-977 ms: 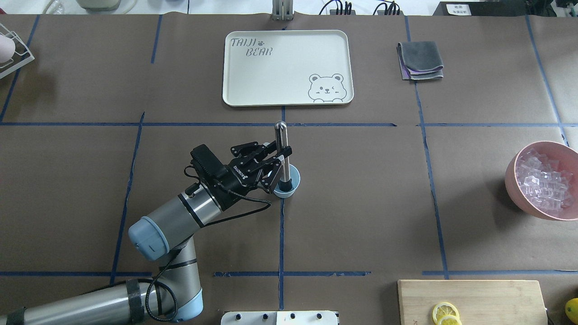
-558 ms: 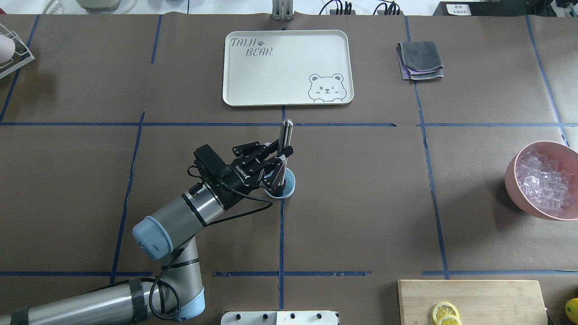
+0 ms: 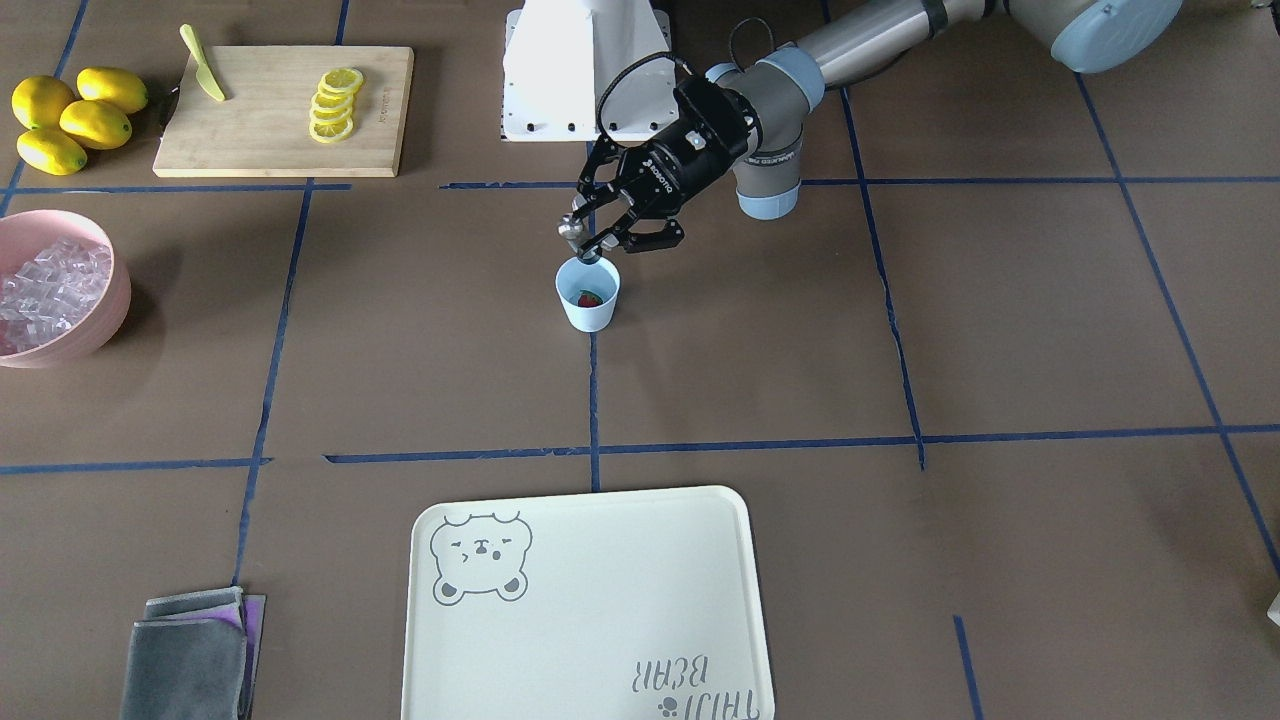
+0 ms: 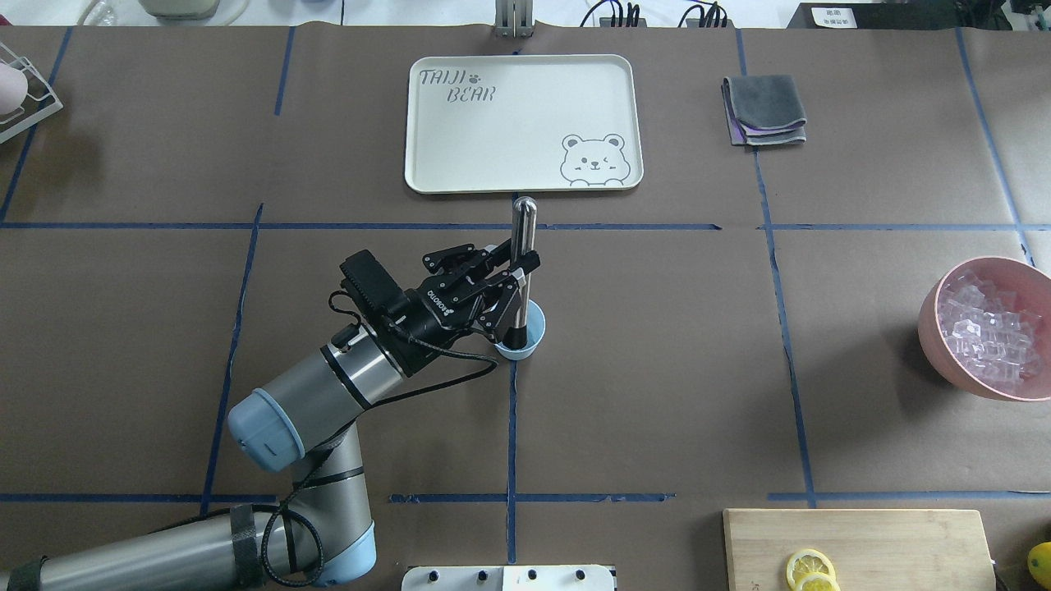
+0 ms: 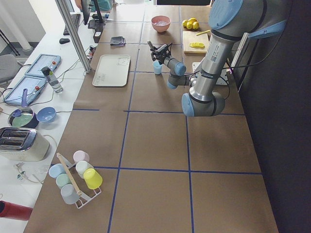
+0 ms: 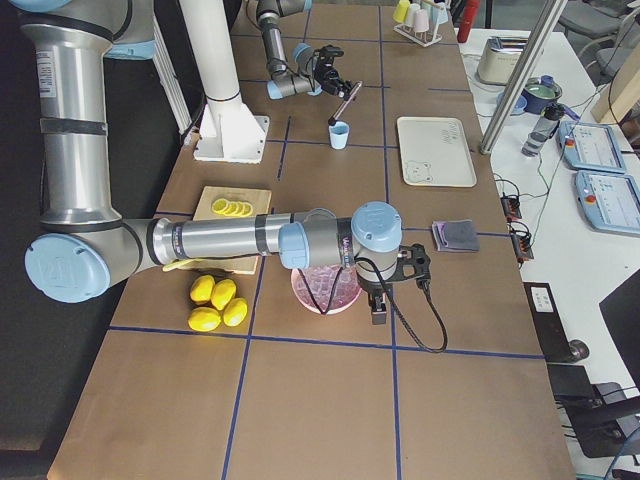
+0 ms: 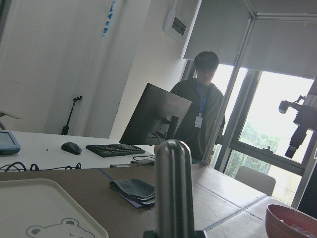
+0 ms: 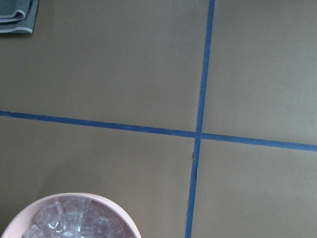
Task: Mash ice and strawberries in cup
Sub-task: 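Lower the pestle into the cup and press down on the contents, then lift the pestle out of the cup with the left gripper, then carry the pestle with the left gripper away from the cup toward the table edge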
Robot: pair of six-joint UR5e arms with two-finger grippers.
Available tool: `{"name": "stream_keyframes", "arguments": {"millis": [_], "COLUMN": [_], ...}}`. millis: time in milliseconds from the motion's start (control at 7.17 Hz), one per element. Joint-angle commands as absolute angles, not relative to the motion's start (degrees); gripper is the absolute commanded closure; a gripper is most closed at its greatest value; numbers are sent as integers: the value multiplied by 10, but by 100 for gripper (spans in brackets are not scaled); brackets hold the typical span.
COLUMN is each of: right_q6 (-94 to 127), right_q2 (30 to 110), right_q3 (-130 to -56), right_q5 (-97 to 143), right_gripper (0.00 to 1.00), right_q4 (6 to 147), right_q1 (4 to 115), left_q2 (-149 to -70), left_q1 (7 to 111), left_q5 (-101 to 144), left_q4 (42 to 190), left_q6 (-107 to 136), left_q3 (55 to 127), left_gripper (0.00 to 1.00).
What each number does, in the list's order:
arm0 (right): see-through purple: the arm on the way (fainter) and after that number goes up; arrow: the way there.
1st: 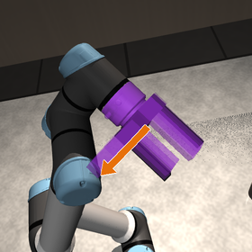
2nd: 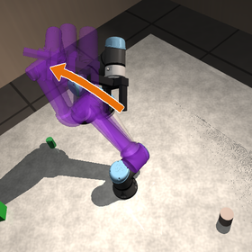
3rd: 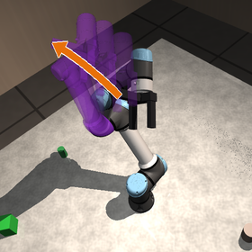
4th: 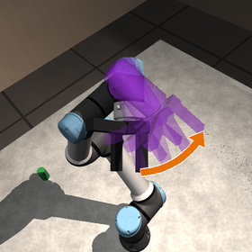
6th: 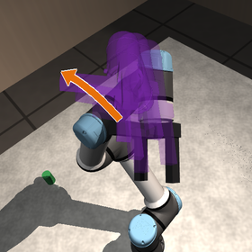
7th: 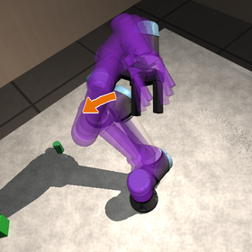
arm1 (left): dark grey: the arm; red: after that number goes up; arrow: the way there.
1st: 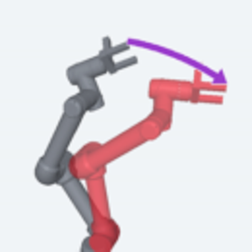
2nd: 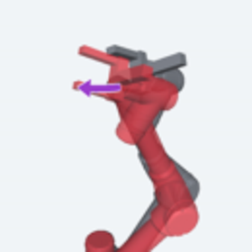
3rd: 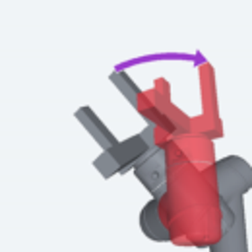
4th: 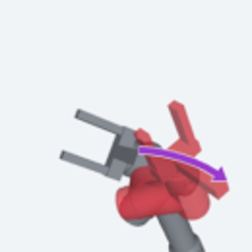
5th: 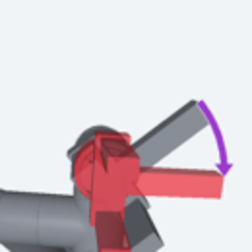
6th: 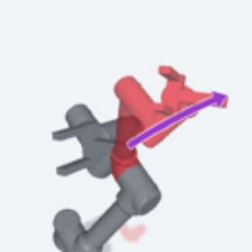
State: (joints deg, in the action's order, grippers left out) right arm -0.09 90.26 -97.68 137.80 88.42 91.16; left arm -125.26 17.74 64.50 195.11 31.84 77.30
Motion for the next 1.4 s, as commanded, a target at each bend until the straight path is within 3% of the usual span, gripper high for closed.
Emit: {"name": "stream_keyframes", "arguments": {"millis": [0,279,698,1256], "right_q6": [-1,-1,-1,0], "right_q2": [902,902,897,897], "right_q3": [-979,-979,-979,-986], "right_q5": [1378,1377,1376,1378], "right_gripper": [1,1,1,1], "right_q4": [884,884,884,884], "right_q1": [912,911,911,911], "left_q2": [-1241,-1219,-1162,-1130], "left_q1": [195,210,312,536], "left_q5": [649,650,728,1011], "left_q4": [1932,1826,1741,1513], "left_q6": [319,332,467,534], "left_q3": [819,918,931,930], "left_gripper": [100,100,100,100]}}
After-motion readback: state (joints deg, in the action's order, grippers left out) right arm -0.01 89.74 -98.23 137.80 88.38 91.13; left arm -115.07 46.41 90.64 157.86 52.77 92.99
